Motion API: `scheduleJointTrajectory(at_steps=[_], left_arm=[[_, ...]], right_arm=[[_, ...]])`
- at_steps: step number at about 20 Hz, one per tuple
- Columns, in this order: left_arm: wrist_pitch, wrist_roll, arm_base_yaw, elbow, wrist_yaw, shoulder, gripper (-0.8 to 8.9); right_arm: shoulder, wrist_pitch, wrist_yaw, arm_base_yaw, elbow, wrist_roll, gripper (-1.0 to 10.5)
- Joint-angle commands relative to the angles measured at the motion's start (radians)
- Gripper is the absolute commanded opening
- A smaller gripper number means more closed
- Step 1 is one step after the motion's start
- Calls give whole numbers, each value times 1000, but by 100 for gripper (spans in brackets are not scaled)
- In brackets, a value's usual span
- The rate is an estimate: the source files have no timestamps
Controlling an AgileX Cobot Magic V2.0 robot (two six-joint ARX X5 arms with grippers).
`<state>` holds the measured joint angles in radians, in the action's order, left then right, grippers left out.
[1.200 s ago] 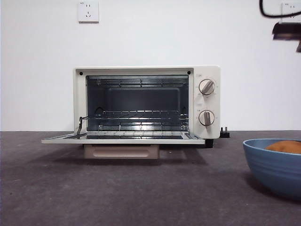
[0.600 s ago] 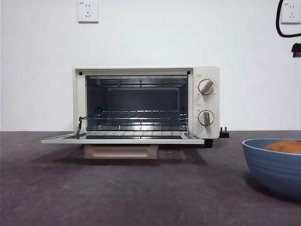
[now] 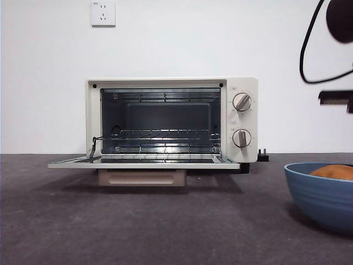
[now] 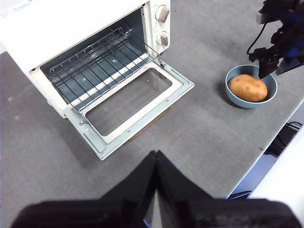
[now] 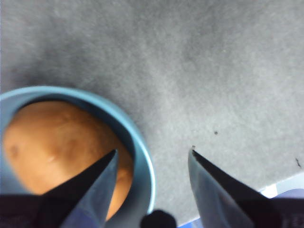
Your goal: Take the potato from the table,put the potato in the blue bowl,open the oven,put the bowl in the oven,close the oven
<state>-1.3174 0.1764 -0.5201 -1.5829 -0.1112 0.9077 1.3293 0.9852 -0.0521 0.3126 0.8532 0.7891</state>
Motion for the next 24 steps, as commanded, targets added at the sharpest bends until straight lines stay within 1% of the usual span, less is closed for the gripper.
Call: scheduleJointTrajectory(at_steps=[1, 2, 3, 4, 5, 10, 13, 14, 16, 19, 20, 24], left_arm=[[2, 10, -2, 5, 3, -2, -5], [2, 10, -2, 5, 3, -2, -5], [2, 10, -2, 5, 3, -2, -5], [2, 10, -2, 5, 3, -2, -5], [2, 10, -2, 5, 3, -2, -5], [2, 10, -2, 5, 3, 0, -5], [2, 10, -2, 5, 3, 0, -5], [3, 10, -2, 5, 3, 3, -5], [3, 10, -2, 5, 3, 9, -5], [2, 5, -2, 5, 3, 11, -5], [2, 5, -2, 5, 3, 11, -5], [2, 5, -2, 5, 3, 10, -5]], right_arm=[[53, -11, 0, -1, -8, -15, 247], [73, -18, 0, -1, -7, -16, 222], [88, -24, 0, -1, -8, -16, 136], [95, -27, -1, -1, -7, -16, 24], [94, -32, -1, 0, -7, -16, -15], [76, -21, 19, 0, -3, -24, -12], [29, 18, 99, 2, 49, -21, -12], [21, 32, 117, 3, 85, -10, -12], [21, 46, 116, 26, 180, -3, -12], [37, 30, 116, 58, 322, 56, -12], [60, 30, 116, 72, 373, 71, -13], [215, 34, 116, 114, 576, 73, -13]])
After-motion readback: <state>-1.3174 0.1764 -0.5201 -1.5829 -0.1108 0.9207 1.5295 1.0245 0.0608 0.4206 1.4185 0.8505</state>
